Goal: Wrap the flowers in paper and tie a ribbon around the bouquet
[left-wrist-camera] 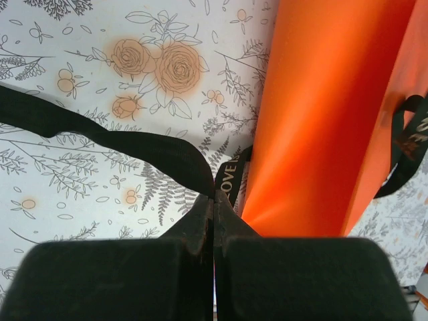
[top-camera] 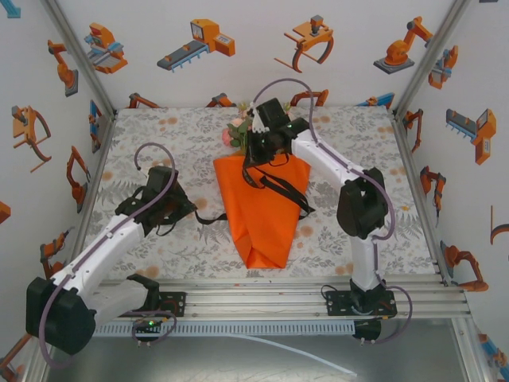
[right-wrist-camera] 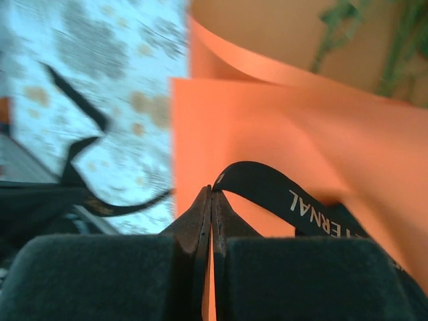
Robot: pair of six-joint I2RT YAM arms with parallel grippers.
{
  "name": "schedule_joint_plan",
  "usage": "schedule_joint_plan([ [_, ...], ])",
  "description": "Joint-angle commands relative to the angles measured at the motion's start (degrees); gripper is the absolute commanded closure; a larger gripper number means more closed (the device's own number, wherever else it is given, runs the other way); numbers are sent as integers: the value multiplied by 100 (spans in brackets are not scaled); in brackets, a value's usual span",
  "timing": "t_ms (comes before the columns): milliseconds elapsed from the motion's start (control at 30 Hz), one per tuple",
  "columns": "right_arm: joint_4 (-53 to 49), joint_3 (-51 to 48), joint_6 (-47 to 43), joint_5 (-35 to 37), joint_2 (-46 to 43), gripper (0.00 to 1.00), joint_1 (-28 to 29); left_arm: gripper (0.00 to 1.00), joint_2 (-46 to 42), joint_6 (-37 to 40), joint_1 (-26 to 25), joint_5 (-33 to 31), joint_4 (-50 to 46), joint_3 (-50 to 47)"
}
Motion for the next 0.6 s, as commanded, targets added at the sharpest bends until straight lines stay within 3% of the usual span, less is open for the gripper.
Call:
schedule_joint_plan([
  [0,1063,417,1399,-772,-262,100,88,100,-276,-112,-120,102,-235,104],
  [167,2357,1404,3259,-422,532,100,504,100,-559,-87,-448,25,-146,-41],
  [233,2434,1840,3661,-121,945,100,739,100,-645,-143,-585,-35,-41,-135],
  [333,2259,2886,3758,-344,1727,100,1118,100,-707,-170,-792,-144,21,-175],
  [400,2044,3573,3685,-762,2182,90,1280,100,-729,-164,-908,-247,11,-172],
  [467,1855,4072,3604,-1256,2464,69,1360,100,-773,-172,-1001,-361,-2,-184],
  [533,1757,4072,3400,-1440,2421,51,1370,100,-827,-191,-1050,-424,-24,-226],
  [567,1695,3957,3203,-1435,2295,47,1354,100,-856,-198,-1066,-446,-39,-252],
])
